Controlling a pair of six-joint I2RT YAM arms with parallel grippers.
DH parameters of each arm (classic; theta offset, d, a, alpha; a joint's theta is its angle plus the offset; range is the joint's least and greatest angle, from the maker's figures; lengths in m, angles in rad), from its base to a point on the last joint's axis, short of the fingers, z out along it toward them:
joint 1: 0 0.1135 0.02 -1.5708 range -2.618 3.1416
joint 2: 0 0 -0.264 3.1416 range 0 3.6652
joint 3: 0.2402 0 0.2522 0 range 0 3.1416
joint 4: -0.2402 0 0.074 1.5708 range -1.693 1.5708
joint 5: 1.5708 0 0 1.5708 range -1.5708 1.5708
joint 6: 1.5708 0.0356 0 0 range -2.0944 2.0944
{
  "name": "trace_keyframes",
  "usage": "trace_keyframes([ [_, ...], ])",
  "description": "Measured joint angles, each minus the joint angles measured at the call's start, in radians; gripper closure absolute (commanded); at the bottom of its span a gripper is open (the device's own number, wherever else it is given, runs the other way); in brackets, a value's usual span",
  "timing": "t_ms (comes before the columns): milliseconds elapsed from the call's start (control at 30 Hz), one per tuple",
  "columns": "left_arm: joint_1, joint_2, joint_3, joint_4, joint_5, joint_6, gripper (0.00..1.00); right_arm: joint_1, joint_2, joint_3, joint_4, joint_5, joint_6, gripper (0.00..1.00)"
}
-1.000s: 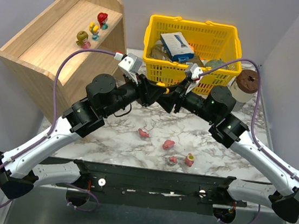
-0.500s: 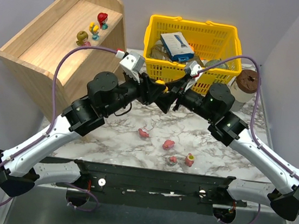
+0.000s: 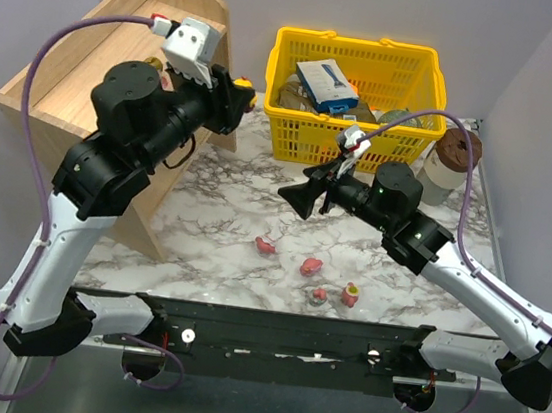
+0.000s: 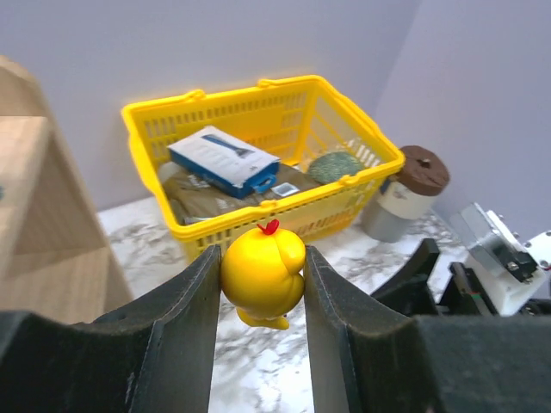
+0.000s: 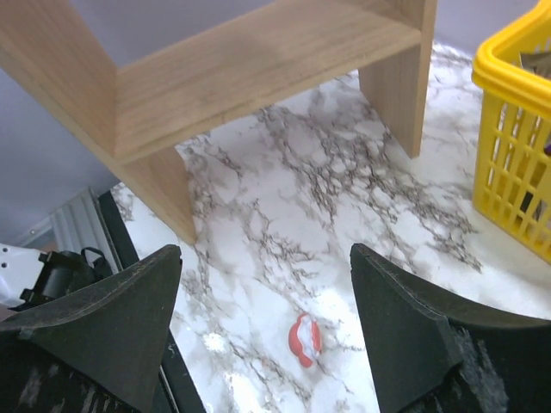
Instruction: Place and organize the plastic toys onto the shelf
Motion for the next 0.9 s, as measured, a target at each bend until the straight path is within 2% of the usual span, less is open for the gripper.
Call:
trace_keyframes([
  [300, 0.194, 0.007, 0.221, -0.237, -0.023, 0.115, 1.00, 0.000, -0.023, -0.041, -0.055, 0.047, 0.027, 0.13],
  [600, 0.243, -0.079, 0.189, -0.372, -0.109, 0.164, 1.00, -0.001, -0.016, -0.045, -0.077, 0.048, 0.034, 0.14],
  [900, 0.344, -0.067, 0.137, -0.412, -0.081, 0.159, 1.00, -0.001, 0.010, -0.043, -0.114, 0.047, 0.033, 0.14],
])
